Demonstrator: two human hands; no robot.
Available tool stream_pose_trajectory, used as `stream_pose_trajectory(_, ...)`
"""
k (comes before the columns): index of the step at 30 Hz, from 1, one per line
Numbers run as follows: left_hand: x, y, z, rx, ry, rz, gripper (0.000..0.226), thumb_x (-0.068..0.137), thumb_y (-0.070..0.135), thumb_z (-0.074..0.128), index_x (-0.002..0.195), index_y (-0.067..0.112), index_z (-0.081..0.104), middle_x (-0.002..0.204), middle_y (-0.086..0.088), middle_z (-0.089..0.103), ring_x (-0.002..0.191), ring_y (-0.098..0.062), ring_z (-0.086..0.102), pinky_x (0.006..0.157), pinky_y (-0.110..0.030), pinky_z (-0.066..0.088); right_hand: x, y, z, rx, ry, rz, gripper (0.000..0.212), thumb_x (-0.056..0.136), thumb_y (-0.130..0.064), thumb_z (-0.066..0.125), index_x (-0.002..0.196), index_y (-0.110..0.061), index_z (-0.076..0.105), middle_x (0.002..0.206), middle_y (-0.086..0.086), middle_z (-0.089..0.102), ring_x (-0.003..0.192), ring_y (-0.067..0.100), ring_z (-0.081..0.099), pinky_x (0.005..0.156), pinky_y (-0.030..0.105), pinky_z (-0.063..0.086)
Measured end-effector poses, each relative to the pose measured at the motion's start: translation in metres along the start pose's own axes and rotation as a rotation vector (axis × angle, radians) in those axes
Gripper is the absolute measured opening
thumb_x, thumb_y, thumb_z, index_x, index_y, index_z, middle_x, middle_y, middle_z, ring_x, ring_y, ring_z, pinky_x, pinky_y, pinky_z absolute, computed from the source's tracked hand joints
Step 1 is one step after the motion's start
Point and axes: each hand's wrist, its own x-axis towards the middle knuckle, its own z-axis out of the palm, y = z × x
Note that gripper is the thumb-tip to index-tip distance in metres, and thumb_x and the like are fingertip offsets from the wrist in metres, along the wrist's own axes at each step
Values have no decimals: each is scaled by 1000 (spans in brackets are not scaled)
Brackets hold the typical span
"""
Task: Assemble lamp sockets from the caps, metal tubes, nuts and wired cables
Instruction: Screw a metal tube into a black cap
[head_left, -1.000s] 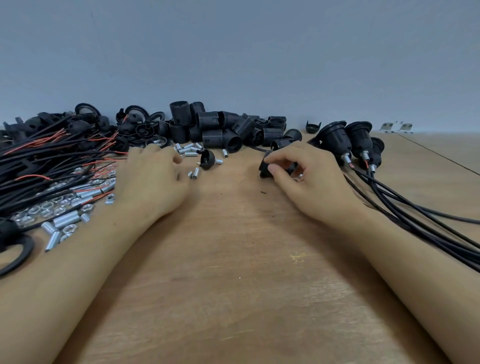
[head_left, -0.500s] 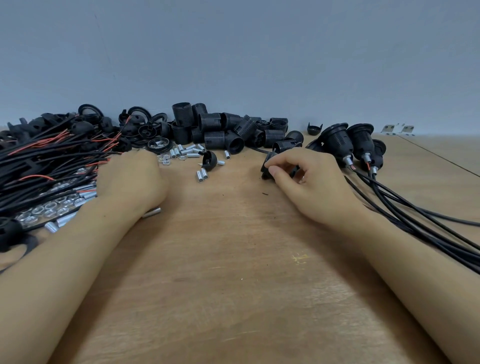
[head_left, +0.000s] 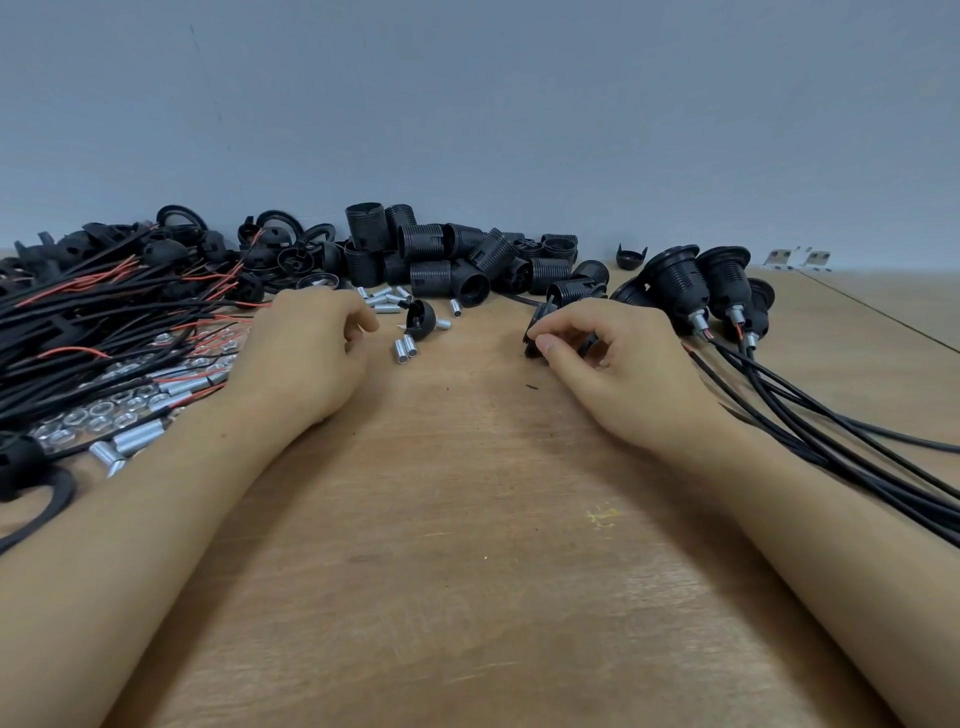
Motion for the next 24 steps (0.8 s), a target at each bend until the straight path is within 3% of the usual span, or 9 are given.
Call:
stream_pose_trajectory(4,-1,3,-1,-70,2,38,12,87,9,67,93,18,72,94,-1,66,84,-21,63,83,-39,51,0,1,1,1,3,1,13,91,-9,65,97,-12,76,88,-1,72,81,9,62,71,11,44)
stream_pose_trajectory(7,0,0,2,16,-38,19,16,91,26,66,104,19,72,103,-2,64,97,-24,60,85,-40,49,0,2,1,2,-4,2,13,91,-9,65,97,-13,76,88,-2,72,81,8,61,71,9,42)
stream_pose_trajectory(10,2,-3,2,39,-103,7,16,90,18,65,100,20,77,76,12,61,80,-16,58,76,-28,43,0,1,1,4,-9,-2,13,91,-9,65,97,-12,76,87,-1,72,83,6,59,71,8,42)
stream_pose_trajectory(12,1,0,3,14,-116,29,17,88,12,65,96,21,77,73,14,58,74,-13,54,75,-25,39,0,1,1,7,-14,0,13,91,-9,65,97,-11,76,88,-1,72,83,6,59,71,7,41)
stream_pose_trajectory(16,1,2,6,87,-77,61,23,92,32,65,110,21,72,106,-5,63,97,-26,57,84,-38,45,0,0,0,-3,-24,-1,13,91,-10,65,99,-11,76,88,-1,72,84,5,58,70,7,41)
stream_pose_trajectory(19,2,0,5,131,-140,84,25,96,31,60,114,21,72,108,-12,60,104,-33,55,90,-42,45,0,0,0,-4,-32,3,13,92,-10,65,99,-12,76,88,-1,72,83,5,59,71,8,42)
stream_pose_trajectory(24,-1,7,5,39,-160,167,12,94,22,64,99,26,75,100,-3,65,83,-18,50,82,-33,40,0,0,1,1,-39,17,13,91,-10,64,97,-13,76,88,-2,72,82,6,60,71,8,42)
